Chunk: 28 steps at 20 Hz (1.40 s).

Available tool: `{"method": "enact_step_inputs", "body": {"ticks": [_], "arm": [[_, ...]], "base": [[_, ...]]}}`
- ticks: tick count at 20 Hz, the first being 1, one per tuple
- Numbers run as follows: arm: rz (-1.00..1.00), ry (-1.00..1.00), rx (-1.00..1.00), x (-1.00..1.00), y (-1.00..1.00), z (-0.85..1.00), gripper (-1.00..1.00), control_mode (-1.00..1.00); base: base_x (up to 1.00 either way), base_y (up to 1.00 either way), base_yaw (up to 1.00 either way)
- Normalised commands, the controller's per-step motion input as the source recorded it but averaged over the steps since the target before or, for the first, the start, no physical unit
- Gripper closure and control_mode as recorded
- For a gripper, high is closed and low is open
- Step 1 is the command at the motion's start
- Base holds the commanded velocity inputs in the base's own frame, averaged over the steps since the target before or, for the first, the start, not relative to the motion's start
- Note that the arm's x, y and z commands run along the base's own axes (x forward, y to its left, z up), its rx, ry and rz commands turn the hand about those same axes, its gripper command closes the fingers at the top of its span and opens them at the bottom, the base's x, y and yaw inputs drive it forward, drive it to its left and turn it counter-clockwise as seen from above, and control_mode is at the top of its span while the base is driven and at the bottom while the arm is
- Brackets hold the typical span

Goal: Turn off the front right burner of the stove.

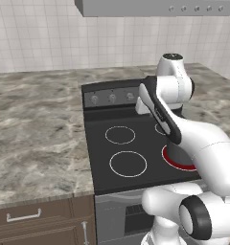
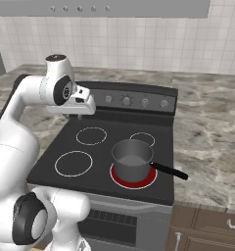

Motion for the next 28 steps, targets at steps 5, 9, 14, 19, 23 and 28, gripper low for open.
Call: {"method": "enact_step_inputs", "body": {"ticks": [5,9,14,19,23,28], "arm": [[0.00,0.00,0.01,-0.11,-0.08,0.00,-1.00,-1.00],[0.00,-0.13,0.10,-0.03,-0.47,0.00,-1.00,-1.00],[-0.01,-0.15,0.10,0.00,-0.62,0.00,-1.00,-1.00],[-0.01,-0.17,0.15,0.00,-0.78,0.00,-1.00,-1.00],[-0.07,-0.20,0.07,0.03,-0.44,0.00,-1.00,-1.00],[-0.12,-0.14,0.06,0.16,-0.22,0.00,-1.00,-1.00]], "base": [[0.00,0.00,0.00],[0.00,0.00,0.00],[0.00,0.00,0.00],[0.00,0.00,0.00],[0.00,0.00,0.00],[0.00,0.00,0.00]]}}
